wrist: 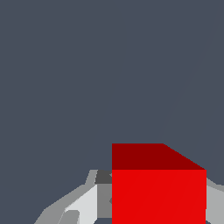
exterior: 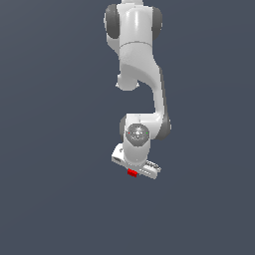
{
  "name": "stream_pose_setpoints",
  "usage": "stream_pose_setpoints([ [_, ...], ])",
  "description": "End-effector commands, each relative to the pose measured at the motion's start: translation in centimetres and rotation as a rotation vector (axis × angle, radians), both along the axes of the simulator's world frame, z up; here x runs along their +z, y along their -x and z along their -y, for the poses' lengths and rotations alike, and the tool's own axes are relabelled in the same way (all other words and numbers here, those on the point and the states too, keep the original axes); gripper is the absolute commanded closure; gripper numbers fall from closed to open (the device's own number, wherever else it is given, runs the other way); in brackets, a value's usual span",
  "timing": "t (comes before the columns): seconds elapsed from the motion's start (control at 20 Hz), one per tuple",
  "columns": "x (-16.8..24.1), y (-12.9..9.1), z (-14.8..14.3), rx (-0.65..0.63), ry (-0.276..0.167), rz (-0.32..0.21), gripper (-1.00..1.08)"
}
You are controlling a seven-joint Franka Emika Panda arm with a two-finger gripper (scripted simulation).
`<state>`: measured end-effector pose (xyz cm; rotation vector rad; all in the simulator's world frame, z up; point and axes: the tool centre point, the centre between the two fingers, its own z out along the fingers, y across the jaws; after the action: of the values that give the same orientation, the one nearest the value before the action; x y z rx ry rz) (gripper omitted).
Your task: Pick up the red cube and move it to a goal position.
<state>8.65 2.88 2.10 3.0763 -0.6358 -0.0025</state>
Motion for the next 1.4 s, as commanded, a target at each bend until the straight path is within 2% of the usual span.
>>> stream_pose_setpoints([
  [0.0,0.4,0.0,0.0,0.000,0.000,0.001,1.08],
  [0.3,2.7,0.3,0.4,0.000,0.000,0.001,1.08],
  [0.55,6.3,0.7,1.0,0.000,0.000,0.001,1.08],
  [1.35,24.5,2.6,4.0,-0.003,-0.001,0.001,1.08],
])
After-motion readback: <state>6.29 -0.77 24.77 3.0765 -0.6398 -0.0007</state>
